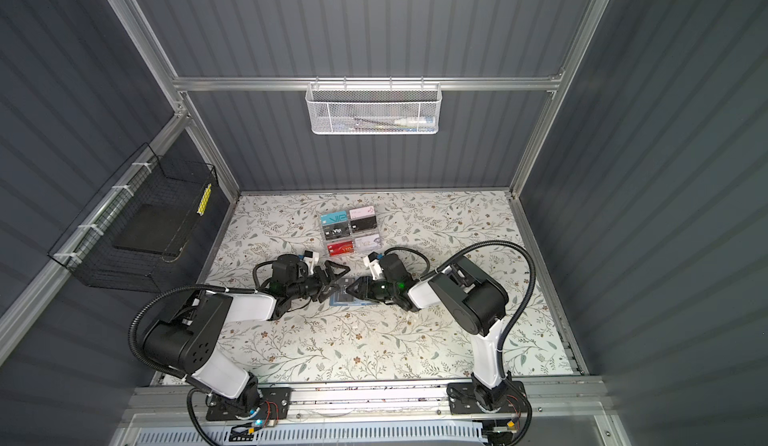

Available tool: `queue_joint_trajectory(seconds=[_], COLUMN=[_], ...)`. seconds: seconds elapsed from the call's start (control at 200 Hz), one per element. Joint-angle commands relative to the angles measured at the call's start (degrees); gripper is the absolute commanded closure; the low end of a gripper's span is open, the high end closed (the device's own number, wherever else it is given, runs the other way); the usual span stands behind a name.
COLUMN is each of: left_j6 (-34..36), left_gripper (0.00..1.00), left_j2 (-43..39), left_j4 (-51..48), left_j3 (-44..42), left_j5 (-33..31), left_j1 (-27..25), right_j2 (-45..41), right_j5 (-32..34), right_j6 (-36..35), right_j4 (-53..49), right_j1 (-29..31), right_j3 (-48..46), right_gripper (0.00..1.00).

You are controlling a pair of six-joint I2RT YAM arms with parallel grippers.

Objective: Take the credit cards out of the card holder

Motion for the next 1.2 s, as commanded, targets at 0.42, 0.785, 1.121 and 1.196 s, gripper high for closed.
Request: queue_joint_trajectory(seconds=[0.42,0.785,1.121,1.196], left_j6=[3.7,5.6,6.8,5.9], left_gripper=[0.0,0.0,0.0,0.0], left_j2=[-1.2,-2.7,-2.2,-1.1], left_j4=[-8.0,-11.7,-12.8,-10.8], left_j3=[-1.4,-1.5,-0.5,-0.9], left_j5=[-0.8,-2.2,-2.0,-1.5], left_j1=[0.3,0.3,0.3,0.3], right_j2=[2.7,2.8,3.5,3.6], right_j5=[-0.5,-0.7,-1.2,-1.2], right_j6=[1.2,1.4,1.7,1.7], right_j4=[-0.4,-0.3,-0.2,-0.3], right_j1=[-0.5,-0.5,-0.5,-0.5], right_j3=[0.4,0.5,0.8,0.8], right_gripper=[0.55,0.56,0.57,0.57])
